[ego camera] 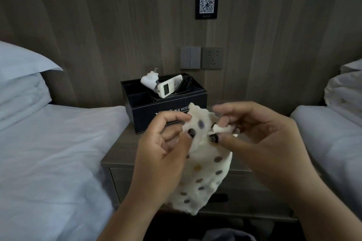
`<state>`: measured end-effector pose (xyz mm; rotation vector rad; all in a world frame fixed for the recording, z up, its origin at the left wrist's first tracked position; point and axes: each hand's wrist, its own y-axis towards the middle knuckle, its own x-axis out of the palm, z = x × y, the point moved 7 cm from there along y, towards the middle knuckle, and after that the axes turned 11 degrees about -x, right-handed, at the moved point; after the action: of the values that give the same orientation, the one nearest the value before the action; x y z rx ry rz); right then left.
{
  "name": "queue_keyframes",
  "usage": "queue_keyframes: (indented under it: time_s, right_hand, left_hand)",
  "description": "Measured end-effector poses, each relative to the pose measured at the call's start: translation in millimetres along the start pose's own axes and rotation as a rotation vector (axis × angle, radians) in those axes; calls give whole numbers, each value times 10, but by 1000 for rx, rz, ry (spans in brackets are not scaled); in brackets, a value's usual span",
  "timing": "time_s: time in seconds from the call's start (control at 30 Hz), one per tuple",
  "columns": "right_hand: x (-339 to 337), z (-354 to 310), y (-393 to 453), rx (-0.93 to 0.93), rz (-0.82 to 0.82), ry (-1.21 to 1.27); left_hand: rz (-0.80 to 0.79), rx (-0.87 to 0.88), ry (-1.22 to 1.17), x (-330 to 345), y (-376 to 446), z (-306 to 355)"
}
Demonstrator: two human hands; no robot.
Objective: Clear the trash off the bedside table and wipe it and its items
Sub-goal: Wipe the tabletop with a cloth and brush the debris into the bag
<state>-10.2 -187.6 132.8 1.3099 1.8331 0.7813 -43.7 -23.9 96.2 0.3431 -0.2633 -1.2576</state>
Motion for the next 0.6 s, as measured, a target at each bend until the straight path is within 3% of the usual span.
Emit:
queue_keyframes:
  time_s: [0.1, 0.17, 0.3, 0.43, 0.6]
  right_hand:
    - [107, -9, 1, -43, -72, -14]
    - [142, 18, -8, -26, -104, -31]
    - [70, 90, 7, 26, -47, -42]
    - [34, 213, 4, 113, 26, 9]
    - [21, 280, -18, 171, 57, -38]
  left_hand:
    - [32, 165, 189, 58, -12, 55]
    - [27, 187, 205, 68, -1, 4]
    - [-120, 47, -29, 67, 48, -153]
    - [-207, 13, -1, 162, 34, -239]
    - [-119, -44, -6, 173, 64, -324]
